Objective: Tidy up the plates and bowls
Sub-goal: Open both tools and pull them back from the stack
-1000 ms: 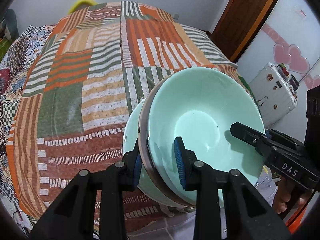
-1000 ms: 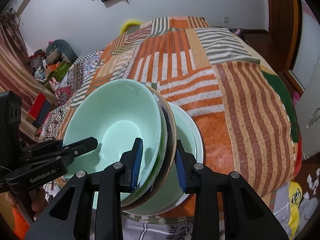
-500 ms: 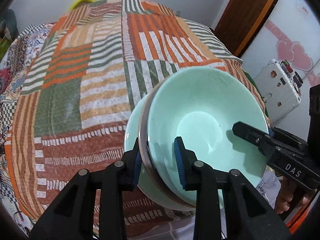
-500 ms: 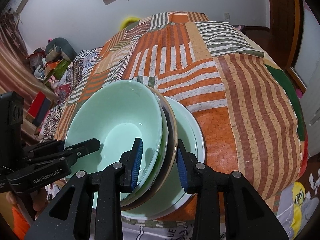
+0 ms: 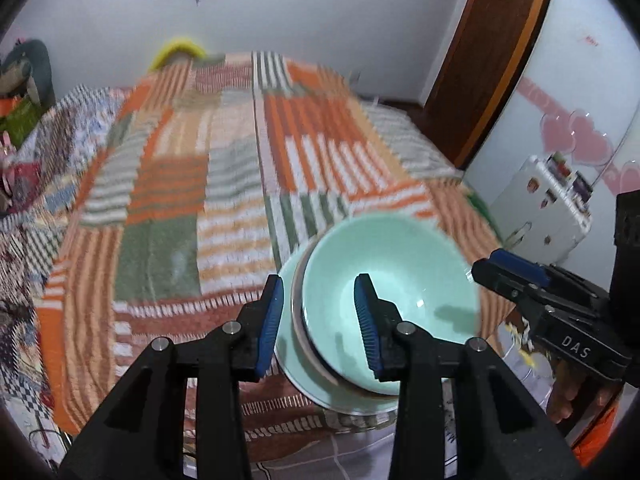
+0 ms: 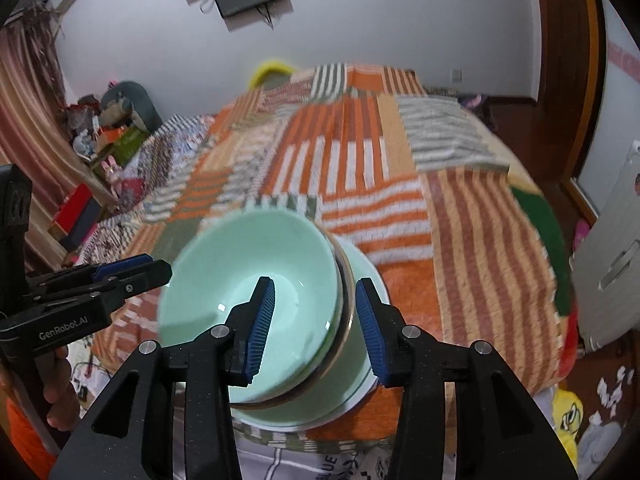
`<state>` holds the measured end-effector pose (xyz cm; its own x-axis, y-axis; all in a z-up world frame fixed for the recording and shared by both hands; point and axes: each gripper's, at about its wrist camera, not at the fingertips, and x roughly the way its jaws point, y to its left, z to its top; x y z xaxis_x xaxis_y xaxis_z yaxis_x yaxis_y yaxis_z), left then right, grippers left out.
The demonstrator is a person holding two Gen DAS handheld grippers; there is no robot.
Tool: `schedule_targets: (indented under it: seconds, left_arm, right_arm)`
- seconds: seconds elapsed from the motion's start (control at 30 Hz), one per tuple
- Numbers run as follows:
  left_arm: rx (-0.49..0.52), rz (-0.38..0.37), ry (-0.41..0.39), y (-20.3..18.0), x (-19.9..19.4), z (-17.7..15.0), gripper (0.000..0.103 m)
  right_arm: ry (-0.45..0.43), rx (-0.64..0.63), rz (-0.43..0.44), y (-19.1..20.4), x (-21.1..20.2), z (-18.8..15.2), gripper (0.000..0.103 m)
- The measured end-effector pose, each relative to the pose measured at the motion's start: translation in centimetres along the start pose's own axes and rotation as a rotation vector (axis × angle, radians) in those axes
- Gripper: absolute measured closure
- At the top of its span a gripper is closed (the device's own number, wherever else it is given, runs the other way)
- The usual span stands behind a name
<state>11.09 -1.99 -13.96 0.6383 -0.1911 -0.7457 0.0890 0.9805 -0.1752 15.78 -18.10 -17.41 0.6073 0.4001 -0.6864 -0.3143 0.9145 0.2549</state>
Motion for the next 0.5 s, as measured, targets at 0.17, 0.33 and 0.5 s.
schedule_targets:
  seconds: [0.17,0.33,0.5]
  left_arm:
    - [0.036,0.006,-0.149,-1.3,-5.2,0.9,0.061]
    - [0.043,-0.003,-0.273,-2.2,-9.9,1.0,0.054]
    - [0.055,0.015,-0.392,-2.7,-13.5,0.7,0.038]
  right_arm:
    - [-0.097,-0.042,0.01,1.5,-3.4,1.2,0.064]
    - [-0.199,-0.073,0.024,2.9,-6.7,2.1,0.06]
    - [-0.306,-0.111,0.046,4.2,-10.0,2.2,0.052]
